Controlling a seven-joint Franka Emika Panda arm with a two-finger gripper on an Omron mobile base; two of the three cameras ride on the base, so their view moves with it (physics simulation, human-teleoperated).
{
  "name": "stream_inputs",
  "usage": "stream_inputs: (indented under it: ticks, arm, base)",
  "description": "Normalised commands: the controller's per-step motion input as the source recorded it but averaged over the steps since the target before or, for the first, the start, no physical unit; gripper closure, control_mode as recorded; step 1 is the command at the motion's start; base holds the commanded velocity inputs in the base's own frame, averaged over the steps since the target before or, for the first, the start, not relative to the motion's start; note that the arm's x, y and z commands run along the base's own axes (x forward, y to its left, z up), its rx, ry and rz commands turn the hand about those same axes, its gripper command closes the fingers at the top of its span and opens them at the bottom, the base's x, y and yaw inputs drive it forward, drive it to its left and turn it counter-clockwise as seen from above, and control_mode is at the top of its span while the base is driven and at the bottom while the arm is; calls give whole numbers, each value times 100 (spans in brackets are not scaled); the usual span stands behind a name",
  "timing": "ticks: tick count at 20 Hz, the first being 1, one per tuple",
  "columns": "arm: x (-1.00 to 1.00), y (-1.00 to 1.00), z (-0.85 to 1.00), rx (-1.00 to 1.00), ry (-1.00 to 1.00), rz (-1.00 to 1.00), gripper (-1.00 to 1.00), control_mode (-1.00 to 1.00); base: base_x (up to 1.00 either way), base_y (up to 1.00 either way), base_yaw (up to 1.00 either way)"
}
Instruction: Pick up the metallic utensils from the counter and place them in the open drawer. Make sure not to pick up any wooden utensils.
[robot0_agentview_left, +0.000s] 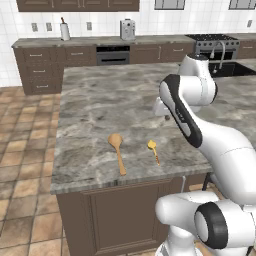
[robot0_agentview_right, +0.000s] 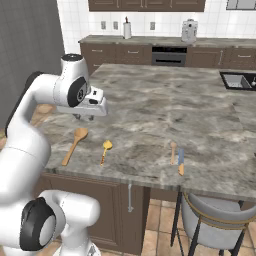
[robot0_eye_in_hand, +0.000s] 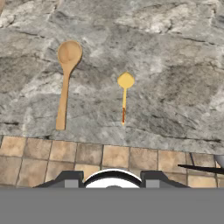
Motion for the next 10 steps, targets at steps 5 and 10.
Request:
stream_inputs:
  ticks: [5,10]
  arm:
    - [-20,0,-1,0,0,0,-100,-100]
    - [-21,0,-5,0,1,0,-100,-100]
  base:
    - [0,0,0]
    - [0,0,0]
